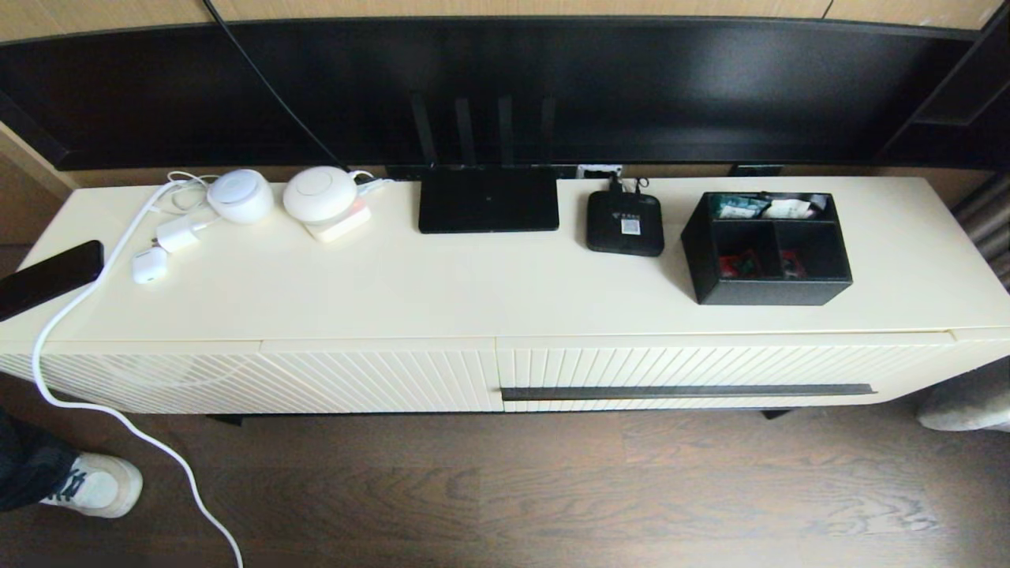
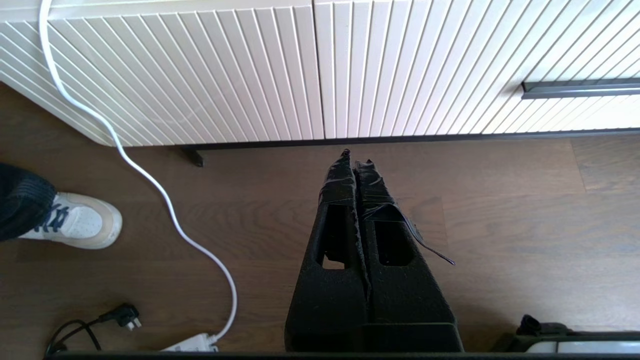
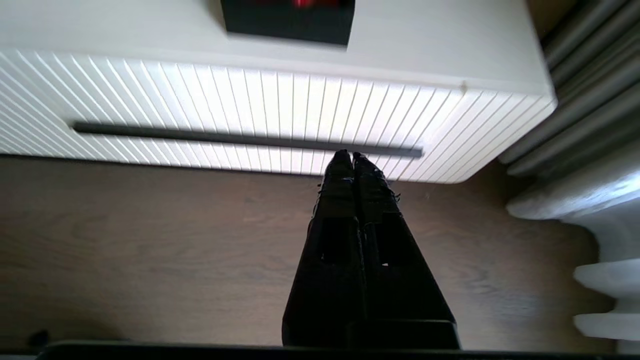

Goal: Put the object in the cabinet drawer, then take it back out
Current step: Open the drawer

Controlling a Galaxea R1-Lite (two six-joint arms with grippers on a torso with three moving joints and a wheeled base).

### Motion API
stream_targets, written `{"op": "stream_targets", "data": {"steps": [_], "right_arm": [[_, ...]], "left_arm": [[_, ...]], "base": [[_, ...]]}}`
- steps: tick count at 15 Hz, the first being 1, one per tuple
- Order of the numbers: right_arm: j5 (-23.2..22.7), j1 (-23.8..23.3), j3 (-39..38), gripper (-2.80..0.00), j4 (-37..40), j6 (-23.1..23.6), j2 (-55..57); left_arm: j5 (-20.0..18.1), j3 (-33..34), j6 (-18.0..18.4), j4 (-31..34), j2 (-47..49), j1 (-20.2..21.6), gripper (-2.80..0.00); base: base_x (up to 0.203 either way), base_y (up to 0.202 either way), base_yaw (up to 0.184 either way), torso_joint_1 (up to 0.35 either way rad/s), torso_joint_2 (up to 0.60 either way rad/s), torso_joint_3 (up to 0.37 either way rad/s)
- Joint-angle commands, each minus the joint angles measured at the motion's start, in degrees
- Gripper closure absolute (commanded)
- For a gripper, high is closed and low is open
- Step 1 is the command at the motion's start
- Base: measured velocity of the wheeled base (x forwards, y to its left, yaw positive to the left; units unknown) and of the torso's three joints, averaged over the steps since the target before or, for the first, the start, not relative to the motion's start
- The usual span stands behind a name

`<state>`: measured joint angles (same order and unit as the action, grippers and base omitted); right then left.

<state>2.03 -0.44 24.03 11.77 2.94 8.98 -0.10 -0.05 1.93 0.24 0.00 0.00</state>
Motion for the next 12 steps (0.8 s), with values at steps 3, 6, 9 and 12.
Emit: {"op": "stream_targets", "data": {"steps": [3,6,9,12], "right_arm": [[-2.08,0.46,15.21,0.0,4.56,6.02,18.23],[-4.54,0.7,23.34,0.0,5.26,20.22,30.69],[-5.29,2.0,27.49,0.0,5.2,38.86,41.95],[-5.0,7.32,27.08,0.0,4.89,48.69,51.76]], "left_arm": [[0.01,0.05,0.01,0.02,0.09,0.0,0.0],[0.01,0.04,0.01,-0.06,0.09,0.0,0.0],[0.01,0.04,0.01,0.01,0.09,0.0,0.0],[0.01,0.01,0.01,0.02,0.09,0.0,0.0]], "base": [[0.0,0.0,0.0,0.0,0.0,0.0],[0.0,0.0,0.0,0.0,0.0,0.0],[0.0,0.0,0.0,0.0,0.0,0.0],[0.0,0.0,0.0,0.0,0.0,0.0]]}}
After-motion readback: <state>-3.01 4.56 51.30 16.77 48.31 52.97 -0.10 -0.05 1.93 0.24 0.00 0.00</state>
